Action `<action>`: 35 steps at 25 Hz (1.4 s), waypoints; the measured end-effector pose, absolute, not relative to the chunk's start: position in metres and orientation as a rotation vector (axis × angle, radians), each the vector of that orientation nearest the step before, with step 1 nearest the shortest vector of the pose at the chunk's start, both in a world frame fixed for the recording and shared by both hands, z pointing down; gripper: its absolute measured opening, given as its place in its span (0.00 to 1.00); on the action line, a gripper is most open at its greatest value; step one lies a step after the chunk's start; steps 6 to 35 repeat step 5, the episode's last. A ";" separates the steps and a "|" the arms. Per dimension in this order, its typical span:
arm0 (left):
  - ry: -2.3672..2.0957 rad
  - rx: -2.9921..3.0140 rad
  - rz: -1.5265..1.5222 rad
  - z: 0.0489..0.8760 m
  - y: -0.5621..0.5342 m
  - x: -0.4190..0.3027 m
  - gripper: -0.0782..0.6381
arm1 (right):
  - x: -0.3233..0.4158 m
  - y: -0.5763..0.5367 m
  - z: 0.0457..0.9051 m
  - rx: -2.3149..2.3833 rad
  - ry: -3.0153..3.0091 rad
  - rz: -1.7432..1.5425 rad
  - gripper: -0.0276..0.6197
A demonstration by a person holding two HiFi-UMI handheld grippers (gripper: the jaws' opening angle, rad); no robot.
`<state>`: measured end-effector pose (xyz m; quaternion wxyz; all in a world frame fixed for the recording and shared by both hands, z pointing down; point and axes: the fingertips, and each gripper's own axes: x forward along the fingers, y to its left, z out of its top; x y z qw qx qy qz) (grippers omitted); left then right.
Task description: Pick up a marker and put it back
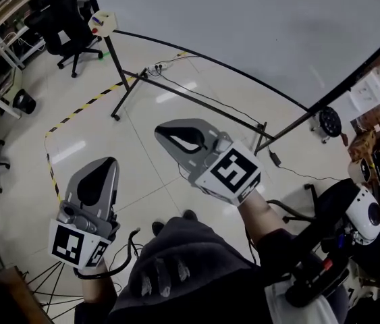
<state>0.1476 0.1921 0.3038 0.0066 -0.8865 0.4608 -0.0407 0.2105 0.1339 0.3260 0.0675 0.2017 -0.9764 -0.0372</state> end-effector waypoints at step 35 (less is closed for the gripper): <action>1.484 -2.718 -0.095 0.294 0.207 0.130 0.12 | 0.202 0.149 0.313 0.618 -2.978 -0.131 0.04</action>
